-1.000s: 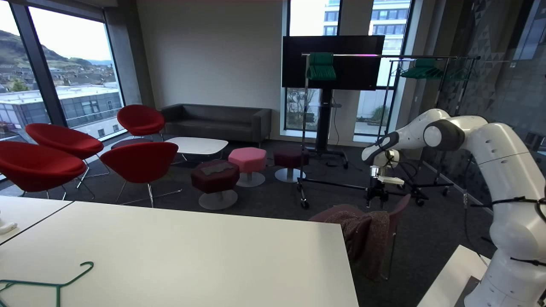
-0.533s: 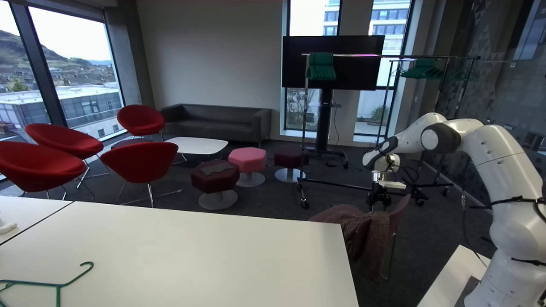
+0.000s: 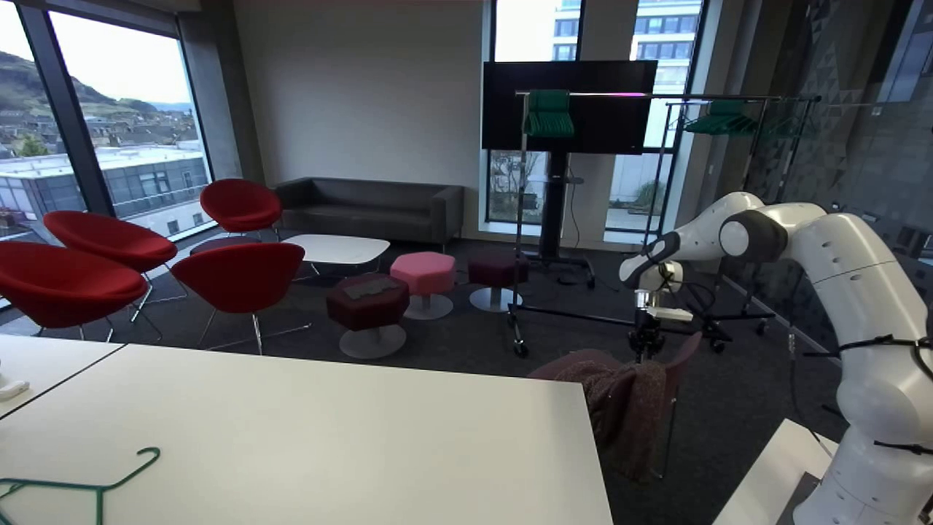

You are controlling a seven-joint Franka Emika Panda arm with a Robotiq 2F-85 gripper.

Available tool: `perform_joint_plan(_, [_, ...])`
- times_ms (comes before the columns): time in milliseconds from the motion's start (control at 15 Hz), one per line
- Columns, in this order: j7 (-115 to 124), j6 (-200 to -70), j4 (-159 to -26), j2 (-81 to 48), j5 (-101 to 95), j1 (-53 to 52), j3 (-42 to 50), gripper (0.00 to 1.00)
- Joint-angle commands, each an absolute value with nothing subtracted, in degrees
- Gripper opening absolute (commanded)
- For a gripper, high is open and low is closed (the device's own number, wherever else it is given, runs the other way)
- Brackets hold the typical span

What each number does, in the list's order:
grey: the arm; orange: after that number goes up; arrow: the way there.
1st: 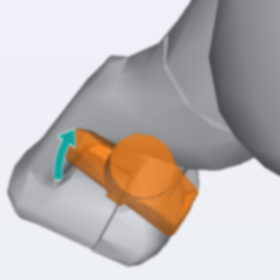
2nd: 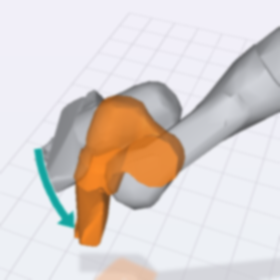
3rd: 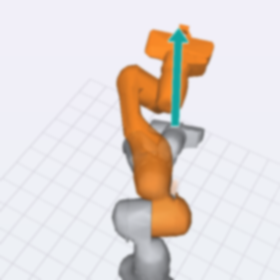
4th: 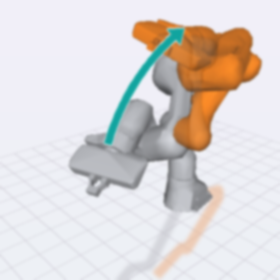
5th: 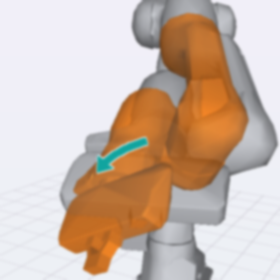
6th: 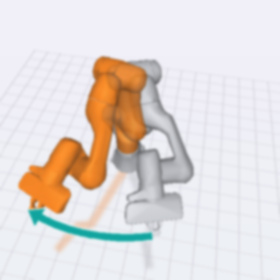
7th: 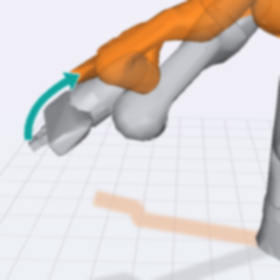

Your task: Put the fleece blanket on the table.

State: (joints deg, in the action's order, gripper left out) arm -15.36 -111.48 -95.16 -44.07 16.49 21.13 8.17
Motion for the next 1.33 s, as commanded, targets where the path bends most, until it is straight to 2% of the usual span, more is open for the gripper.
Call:
perform_joint_plan(0, [-15.7, -109.7, -95.3, -43.0, 16.5, 22.8, 7.1, 0.05])
perform_joint_plan(67, [-16.4, -108.8, -95.5, -42.2, 16.9, 23.2, 6.8, 0.02])
perform_joint_plan(200, [-19.5, -106.2, -96.9, -39.4, 17.8, 24.1, 5.7, 0.05])
perform_joint_plan(333, [-21.6, -104.1, -100.7, -34.3, 17.7, 24.1, 5.6, 0.01])
perform_joint_plan(1000, [-24.4, -101.2, -115.5, -9.0, 13.7, 19.4, 7.8, 0.03])
perform_joint_plan(1267, [-23.6, -93.2, -118.5, -0.1, 9.5, 16.3, 7.8, 0.03])
